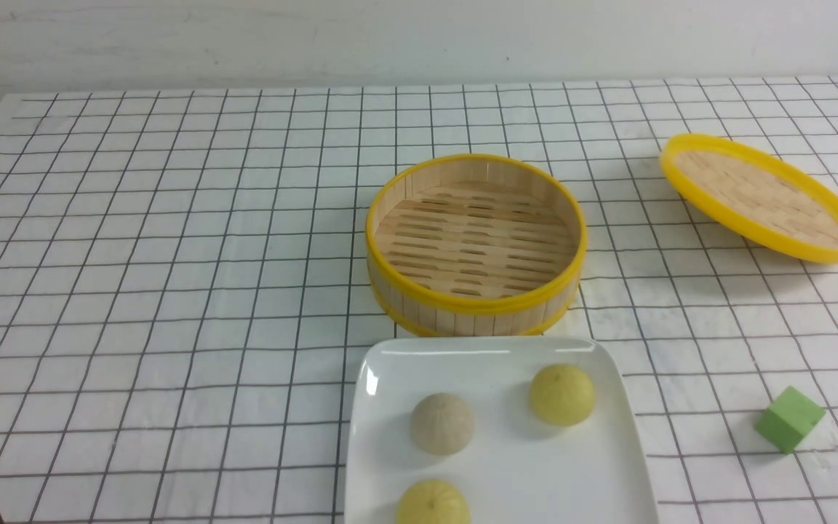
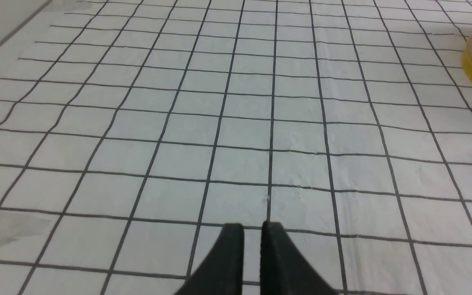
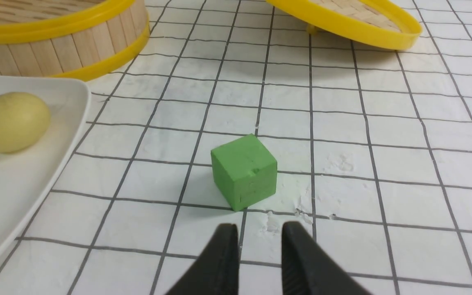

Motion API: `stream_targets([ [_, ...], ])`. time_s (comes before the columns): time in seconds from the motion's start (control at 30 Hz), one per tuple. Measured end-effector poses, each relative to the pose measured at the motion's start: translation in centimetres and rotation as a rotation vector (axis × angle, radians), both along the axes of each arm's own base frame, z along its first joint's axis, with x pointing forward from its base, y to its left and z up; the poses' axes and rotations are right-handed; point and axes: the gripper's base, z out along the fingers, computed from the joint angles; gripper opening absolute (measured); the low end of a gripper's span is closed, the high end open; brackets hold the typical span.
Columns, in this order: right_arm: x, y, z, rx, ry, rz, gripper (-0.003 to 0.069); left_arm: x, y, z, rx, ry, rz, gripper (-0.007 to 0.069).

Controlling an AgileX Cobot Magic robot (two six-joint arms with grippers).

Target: Put the steamed buns into the plate on the white-black tablecloth.

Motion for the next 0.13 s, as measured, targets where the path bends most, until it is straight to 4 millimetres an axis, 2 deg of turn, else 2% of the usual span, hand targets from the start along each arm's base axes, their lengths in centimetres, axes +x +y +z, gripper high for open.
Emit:
stream_targets([
  [0.13,0.0,0.0,0.0,0.0,0.0,0.0,0.0187,0.0,0.0,0.0,0.0,0.0,0.0,0.0093],
])
